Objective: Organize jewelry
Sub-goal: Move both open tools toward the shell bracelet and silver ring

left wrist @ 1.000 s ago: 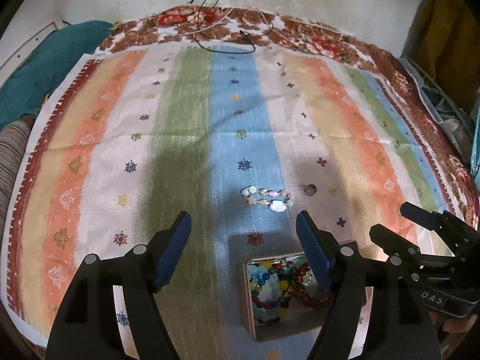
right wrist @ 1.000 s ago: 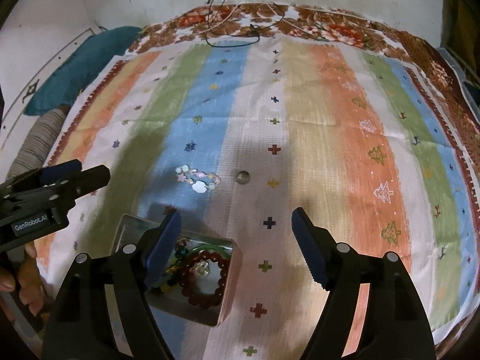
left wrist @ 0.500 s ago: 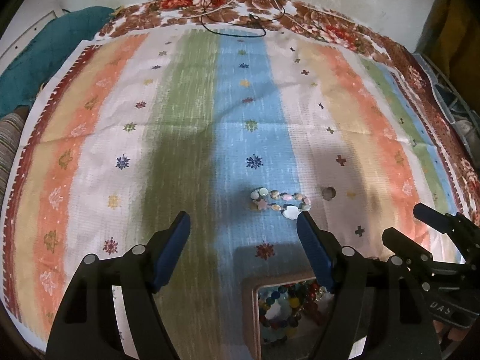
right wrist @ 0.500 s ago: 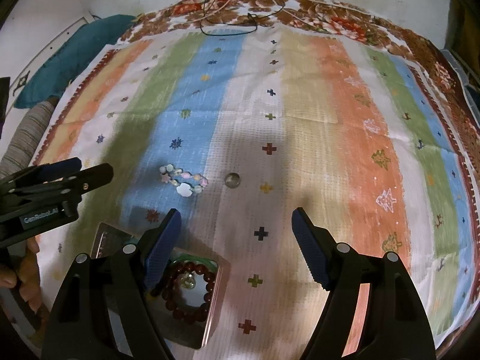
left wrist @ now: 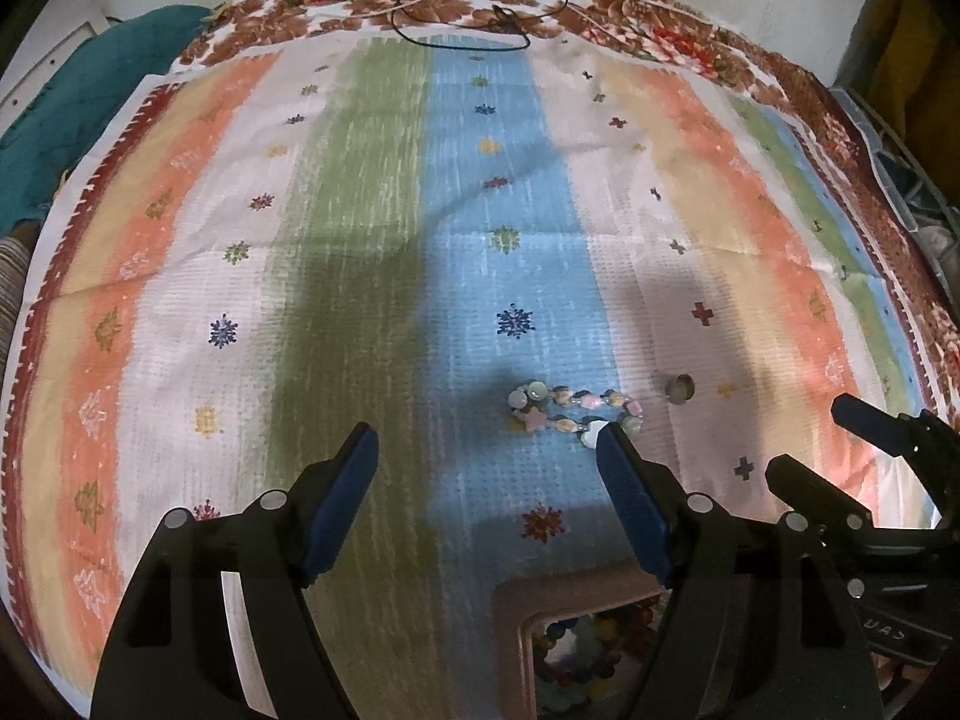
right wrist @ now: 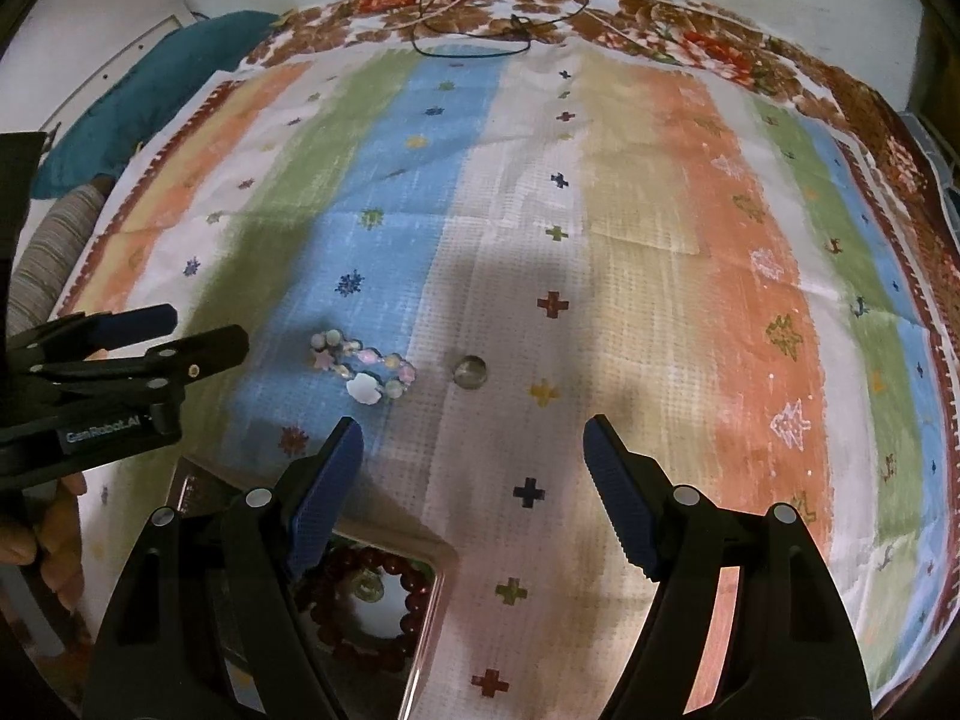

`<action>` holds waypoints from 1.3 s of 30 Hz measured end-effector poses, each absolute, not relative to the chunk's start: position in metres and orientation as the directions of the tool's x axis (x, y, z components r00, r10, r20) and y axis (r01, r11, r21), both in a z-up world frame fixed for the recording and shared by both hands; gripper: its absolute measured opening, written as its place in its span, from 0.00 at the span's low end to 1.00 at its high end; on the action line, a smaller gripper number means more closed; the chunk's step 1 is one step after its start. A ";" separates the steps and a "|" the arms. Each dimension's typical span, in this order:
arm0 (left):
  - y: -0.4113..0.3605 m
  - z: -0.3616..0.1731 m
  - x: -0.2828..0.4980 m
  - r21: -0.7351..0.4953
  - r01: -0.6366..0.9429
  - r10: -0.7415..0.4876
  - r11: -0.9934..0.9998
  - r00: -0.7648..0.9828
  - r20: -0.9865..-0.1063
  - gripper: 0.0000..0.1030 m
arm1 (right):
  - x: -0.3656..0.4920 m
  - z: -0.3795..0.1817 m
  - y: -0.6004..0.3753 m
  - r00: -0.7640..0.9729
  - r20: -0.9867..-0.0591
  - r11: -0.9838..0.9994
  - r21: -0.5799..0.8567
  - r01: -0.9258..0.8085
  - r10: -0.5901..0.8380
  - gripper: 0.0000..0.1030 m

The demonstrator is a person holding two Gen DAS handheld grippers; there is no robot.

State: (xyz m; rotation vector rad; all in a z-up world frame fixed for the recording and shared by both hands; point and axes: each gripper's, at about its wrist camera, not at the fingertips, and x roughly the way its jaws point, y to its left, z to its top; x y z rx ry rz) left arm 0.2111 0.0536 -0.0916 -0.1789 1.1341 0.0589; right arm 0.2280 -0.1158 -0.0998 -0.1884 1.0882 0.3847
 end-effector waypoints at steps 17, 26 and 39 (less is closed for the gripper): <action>0.053 -0.112 0.233 -0.089 -0.103 -0.044 0.991 0.376 -0.926 0.73 | 0.246 -0.121 -0.109 0.380 -0.906 0.914 0.019 -0.405 0.187 0.74; 0.051 -0.125 0.244 -0.074 -0.074 -0.043 0.995 0.350 -0.936 0.74 | 0.256 -0.134 -0.106 0.364 -0.916 0.911 0.005 -0.412 0.170 0.74; 0.051 -0.137 0.256 -0.071 -0.059 -0.049 0.996 0.319 -0.947 0.74 | 0.270 -0.146 -0.102 0.353 -0.918 0.905 0.013 -0.426 0.180 0.74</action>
